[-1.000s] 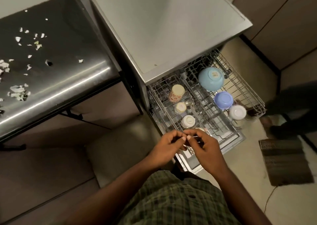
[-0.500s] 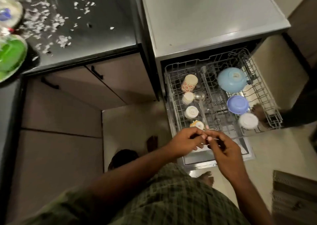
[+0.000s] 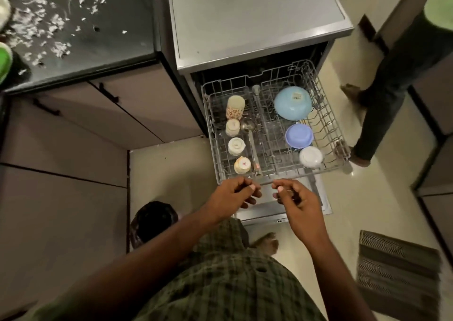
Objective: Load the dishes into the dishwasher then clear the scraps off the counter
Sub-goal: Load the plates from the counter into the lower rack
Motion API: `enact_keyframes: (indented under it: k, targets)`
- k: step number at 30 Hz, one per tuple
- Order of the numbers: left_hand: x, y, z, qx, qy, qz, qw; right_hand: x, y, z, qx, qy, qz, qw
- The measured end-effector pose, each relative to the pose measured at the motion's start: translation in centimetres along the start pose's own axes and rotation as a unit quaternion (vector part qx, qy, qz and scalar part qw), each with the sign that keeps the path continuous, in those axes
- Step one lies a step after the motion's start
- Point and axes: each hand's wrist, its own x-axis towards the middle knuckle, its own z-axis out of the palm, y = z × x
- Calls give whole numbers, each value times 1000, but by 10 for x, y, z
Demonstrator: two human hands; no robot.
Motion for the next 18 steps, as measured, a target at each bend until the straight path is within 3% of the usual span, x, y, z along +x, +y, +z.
enact_keyframes:
  k: [10, 18]
  targets:
    - [33, -25, 16, -78, 46, -95, 991, 37, 0, -22, -10, -51, 45, 998]
    - [86, -48, 25, -151, 70, -209, 964, 89, 23, -41, 5, -2, 149, 989]
